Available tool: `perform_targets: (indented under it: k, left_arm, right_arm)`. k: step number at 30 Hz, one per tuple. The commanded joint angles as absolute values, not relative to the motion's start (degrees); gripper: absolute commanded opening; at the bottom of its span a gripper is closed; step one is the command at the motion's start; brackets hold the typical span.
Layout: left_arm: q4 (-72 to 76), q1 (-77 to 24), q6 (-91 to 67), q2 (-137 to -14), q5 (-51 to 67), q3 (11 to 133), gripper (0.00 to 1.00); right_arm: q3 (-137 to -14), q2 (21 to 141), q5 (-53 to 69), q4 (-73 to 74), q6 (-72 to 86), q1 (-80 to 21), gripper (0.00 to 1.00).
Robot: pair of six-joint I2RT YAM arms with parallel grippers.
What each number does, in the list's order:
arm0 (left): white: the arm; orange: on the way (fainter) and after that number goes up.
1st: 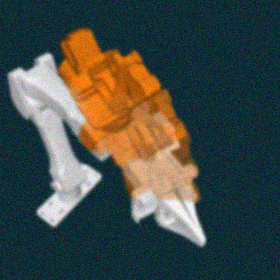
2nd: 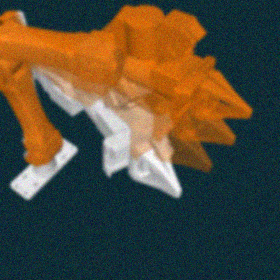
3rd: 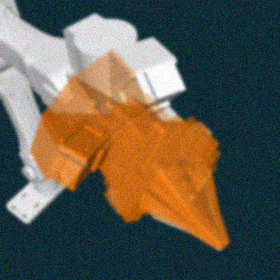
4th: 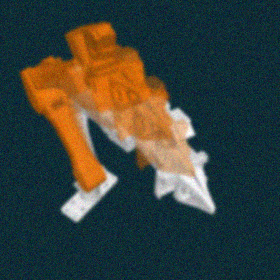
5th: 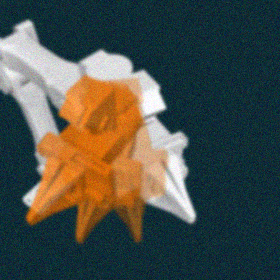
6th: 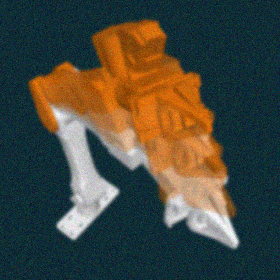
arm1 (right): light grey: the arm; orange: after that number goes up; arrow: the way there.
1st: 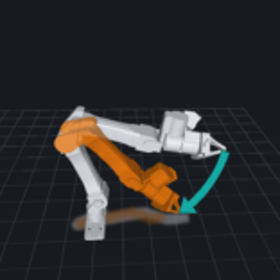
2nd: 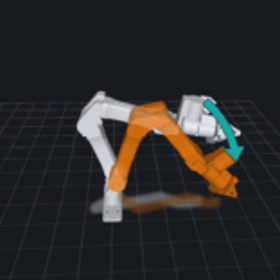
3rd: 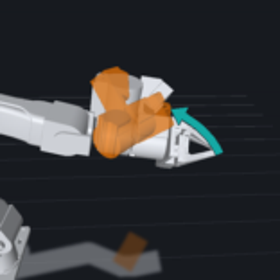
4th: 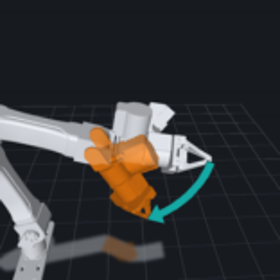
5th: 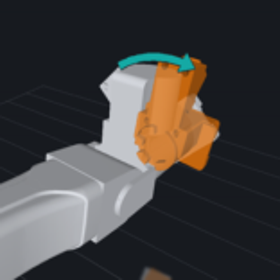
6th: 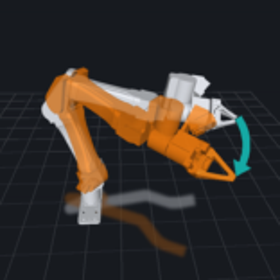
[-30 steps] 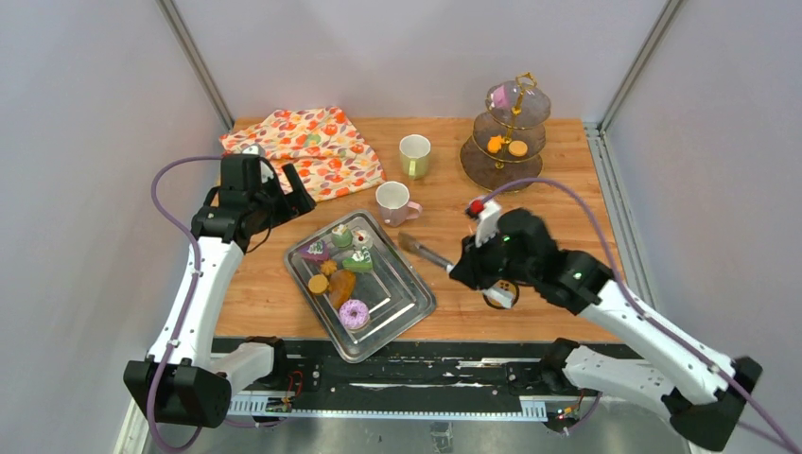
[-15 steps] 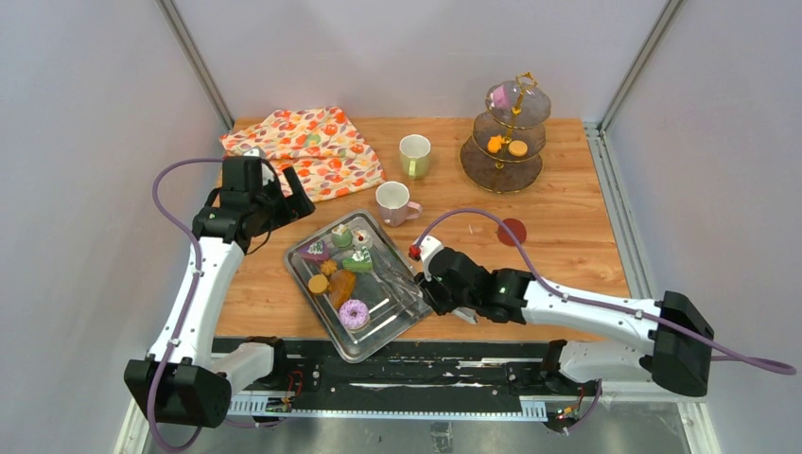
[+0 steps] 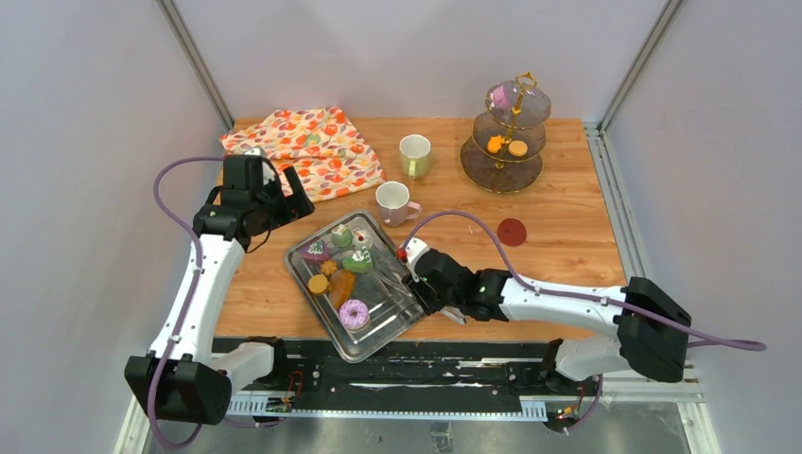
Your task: Serve the afternoon tea
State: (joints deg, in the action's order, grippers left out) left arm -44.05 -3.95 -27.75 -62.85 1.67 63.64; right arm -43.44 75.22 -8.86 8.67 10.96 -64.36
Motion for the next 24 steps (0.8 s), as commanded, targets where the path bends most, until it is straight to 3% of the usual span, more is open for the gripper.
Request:
perform_targets:
  k: [1,11,12,14,15,24]
  left_arm:
    - [-44.33,-4.13,-27.17,-63.13,1.32,65.54,1.00]
    - [-44.30,-4.20,-27.07,-63.38,1.49,65.92,1.00]
    - [-44.30,-4.15,-27.07,-63.44,1.57,65.92,1.00]
    - [-44.32,-4.13,-27.07,-63.51,1.65,65.84,1.00]
    - [-44.30,-4.18,-27.14,-63.51,1.62,65.72,1.00]
    - [-44.05,-4.20,-27.25,-63.52,1.85,65.47,1.00]
  right_arm:
    - [-45.30,77.45,-9.43,5.33,9.88,-66.09,0.36]
    - [-47.14,79.82,-9.79,4.35,9.49,-66.52,0.32]
    - [-47.05,79.55,-10.06,4.43,9.57,-66.53,0.27]
    - [-47.04,78.68,-10.82,5.11,9.69,-66.60,0.06]
    - [-47.02,78.02,-11.49,5.77,9.96,-66.62,0.01]
    - [-46.95,68.66,-14.58,14.47,11.19,-66.67,0.00]
